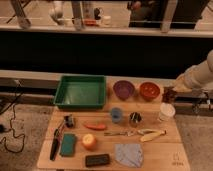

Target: Place grapes in paper cup

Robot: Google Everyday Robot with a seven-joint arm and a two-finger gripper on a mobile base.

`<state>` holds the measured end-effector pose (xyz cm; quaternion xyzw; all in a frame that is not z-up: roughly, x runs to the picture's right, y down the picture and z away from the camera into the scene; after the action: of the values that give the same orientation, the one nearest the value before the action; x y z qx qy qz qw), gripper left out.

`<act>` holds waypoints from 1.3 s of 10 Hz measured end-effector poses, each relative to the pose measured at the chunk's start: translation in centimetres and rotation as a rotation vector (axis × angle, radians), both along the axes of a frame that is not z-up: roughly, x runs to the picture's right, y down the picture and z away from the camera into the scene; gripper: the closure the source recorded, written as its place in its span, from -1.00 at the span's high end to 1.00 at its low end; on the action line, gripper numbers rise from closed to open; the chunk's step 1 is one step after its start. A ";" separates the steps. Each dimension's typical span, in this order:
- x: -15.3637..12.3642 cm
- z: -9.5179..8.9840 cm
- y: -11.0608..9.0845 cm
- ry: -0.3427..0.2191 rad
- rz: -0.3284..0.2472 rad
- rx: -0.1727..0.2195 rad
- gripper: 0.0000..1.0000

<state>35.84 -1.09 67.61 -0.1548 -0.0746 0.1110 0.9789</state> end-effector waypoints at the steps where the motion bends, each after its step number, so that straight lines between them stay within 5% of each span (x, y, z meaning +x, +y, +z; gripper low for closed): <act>1: 0.2 0.1 0.1 0.003 0.003 0.000 -1.00; 13: 1.2 0.3 1.6 0.017 0.033 -0.015 -1.00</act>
<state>37.00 0.49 67.93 -0.1599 -0.0682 0.1291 0.9763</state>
